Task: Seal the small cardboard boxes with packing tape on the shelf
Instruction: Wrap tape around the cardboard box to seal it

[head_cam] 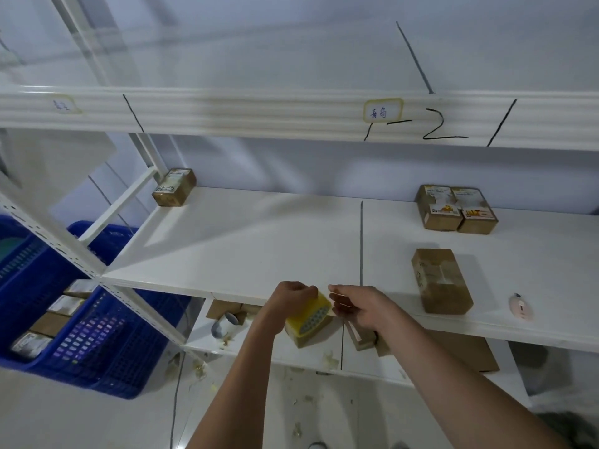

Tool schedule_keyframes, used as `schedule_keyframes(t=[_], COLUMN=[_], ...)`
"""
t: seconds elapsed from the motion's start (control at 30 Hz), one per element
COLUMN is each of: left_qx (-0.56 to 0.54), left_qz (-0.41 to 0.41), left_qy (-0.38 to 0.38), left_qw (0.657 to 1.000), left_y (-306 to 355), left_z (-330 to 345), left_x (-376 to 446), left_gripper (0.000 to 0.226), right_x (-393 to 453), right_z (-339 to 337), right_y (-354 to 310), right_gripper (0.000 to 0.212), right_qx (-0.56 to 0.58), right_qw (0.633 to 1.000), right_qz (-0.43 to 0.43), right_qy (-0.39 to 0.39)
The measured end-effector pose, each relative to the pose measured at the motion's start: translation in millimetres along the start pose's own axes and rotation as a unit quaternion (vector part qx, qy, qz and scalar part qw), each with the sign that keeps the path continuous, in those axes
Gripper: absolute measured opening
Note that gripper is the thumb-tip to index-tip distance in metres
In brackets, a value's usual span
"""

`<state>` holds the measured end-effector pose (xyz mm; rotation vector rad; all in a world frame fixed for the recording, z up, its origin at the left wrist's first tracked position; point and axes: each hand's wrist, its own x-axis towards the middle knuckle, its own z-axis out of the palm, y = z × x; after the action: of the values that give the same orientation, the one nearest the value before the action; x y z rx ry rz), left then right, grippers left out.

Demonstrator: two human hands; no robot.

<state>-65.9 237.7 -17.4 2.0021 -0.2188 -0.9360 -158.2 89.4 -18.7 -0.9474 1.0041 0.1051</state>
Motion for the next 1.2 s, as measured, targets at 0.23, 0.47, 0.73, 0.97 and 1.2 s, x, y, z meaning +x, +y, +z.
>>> schedule_keyframes(t=[0.23,0.47,0.73,0.97,1.2], left_qx=[0.083,0.116,0.063,0.078,0.138], left_qz=[0.065,0.11,0.155,0.16,0.152], left_qy=[-0.032,-0.05,-0.061,-0.041,-0.017], left_qw=[0.994,0.986,0.984,0.983,0.979], left_y=[33,70,109,134,157], left_z=[31,74,117,152,172], left_x=[8,18,25,39,55], left_gripper=[0.025,0.03,0.019,0.012,0.011], right_x=[-21,-34,-41,-32,-17], right_z=[-51,-102,-167,-200,-223], right_y=[-30,-58,-91,-125,-129], right_gripper=[0.017,0.017,0.009,0.022,0.015], right_qx=[-0.055,-0.072,-0.086,-0.146,-0.193], right_qw=[0.995,0.992,0.984,0.97,0.954], right_qz=[-0.07,-0.099,-0.135,-0.143,-0.169], right_qy=[0.046,0.043,0.083,0.127,0.153])
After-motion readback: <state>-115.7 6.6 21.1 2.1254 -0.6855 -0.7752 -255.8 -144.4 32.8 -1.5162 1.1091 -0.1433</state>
